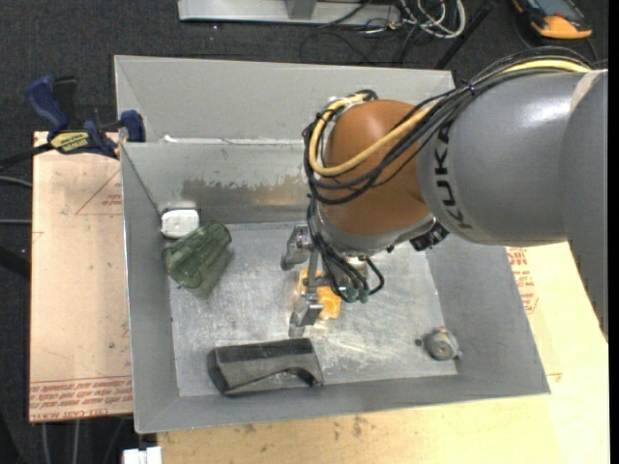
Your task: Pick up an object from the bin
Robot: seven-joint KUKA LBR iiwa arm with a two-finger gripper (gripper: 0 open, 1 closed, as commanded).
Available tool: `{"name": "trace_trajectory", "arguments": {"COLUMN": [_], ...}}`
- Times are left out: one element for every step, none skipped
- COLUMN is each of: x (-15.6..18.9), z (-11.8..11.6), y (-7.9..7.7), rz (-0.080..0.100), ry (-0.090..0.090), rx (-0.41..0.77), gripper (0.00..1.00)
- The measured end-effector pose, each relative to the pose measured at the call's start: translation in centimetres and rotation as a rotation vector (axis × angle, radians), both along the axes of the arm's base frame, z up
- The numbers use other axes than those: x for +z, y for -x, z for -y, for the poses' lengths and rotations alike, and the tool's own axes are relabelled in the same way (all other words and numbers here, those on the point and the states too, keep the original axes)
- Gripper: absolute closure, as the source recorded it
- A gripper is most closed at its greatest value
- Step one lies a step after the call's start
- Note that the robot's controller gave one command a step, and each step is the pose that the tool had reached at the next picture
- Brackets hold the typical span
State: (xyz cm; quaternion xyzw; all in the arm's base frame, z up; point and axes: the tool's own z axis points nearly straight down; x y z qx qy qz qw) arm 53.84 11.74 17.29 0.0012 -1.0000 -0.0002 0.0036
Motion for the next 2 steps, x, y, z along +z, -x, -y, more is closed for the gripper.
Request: {"name": "trace_trajectory", "arguments": {"x": [0.4, -3.0], "z": [0.1, -0.7], "y": [-0.2, 5.8], "rz": [0.007, -0.001], "ry": [-0.001, 0.000], "rx": [-0.003, 0.049], "gripper": [0.00, 0.00]}}
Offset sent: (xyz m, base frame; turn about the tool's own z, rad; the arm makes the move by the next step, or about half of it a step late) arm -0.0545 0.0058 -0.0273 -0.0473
